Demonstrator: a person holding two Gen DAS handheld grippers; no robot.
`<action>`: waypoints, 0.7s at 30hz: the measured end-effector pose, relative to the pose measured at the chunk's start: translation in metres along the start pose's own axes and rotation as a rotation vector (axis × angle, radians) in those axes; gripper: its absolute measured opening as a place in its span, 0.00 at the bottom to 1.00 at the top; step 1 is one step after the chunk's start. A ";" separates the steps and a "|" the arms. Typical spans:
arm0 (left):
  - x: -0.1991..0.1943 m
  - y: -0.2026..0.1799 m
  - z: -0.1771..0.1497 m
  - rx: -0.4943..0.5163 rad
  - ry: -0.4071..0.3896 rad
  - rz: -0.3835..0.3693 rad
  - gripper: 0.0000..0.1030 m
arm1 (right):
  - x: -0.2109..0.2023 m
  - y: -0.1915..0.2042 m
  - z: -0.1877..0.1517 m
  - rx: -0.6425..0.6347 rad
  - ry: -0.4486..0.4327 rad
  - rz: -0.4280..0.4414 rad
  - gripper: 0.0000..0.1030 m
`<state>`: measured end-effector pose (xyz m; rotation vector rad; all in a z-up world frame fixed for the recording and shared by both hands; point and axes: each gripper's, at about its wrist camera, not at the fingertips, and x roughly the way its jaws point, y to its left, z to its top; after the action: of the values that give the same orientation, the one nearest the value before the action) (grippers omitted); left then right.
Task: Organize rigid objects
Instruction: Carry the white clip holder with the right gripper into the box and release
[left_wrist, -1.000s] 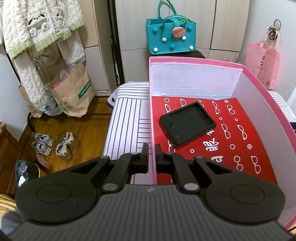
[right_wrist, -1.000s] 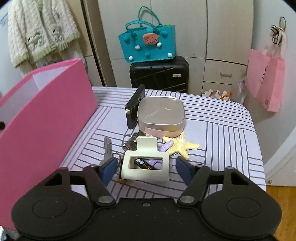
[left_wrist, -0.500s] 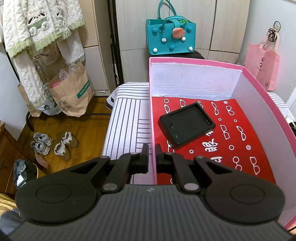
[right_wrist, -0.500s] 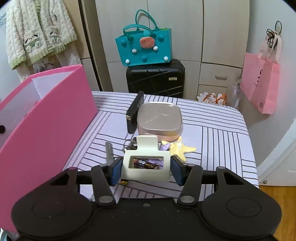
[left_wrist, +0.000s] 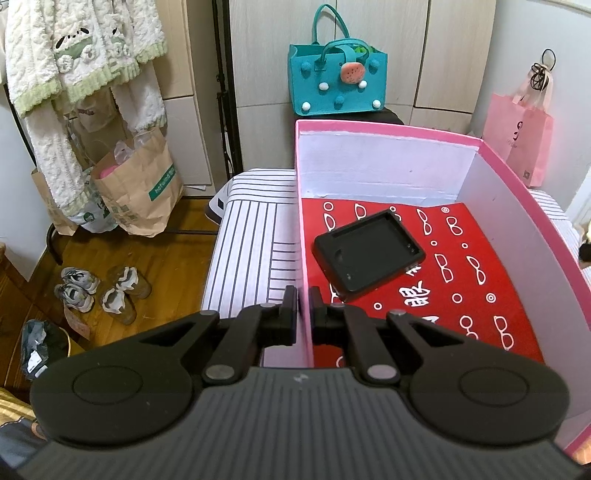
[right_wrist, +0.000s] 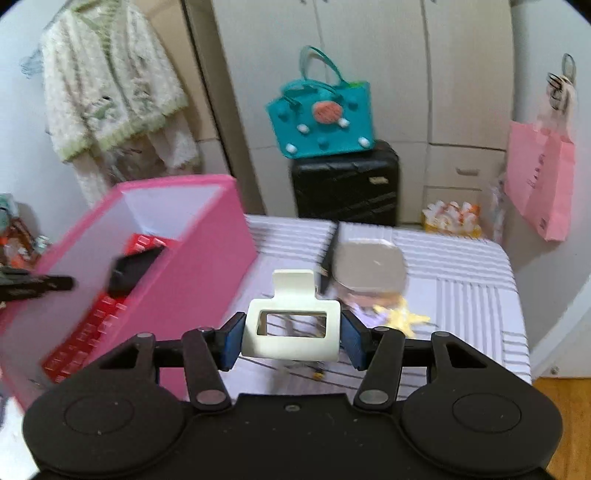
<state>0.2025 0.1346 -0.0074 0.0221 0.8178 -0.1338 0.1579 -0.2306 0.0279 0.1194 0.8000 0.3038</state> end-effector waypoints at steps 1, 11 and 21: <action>0.000 0.000 0.000 0.000 -0.002 -0.002 0.05 | -0.003 0.005 0.004 -0.006 -0.010 0.021 0.58; 0.001 -0.002 0.000 0.007 -0.004 0.003 0.05 | 0.011 0.081 0.058 -0.181 0.009 0.276 0.58; 0.001 -0.001 0.000 -0.003 -0.001 0.001 0.05 | 0.122 0.124 0.088 -0.286 0.226 0.235 0.58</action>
<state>0.2029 0.1338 -0.0078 0.0194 0.8174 -0.1318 0.2737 -0.0743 0.0322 -0.0925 0.9587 0.6588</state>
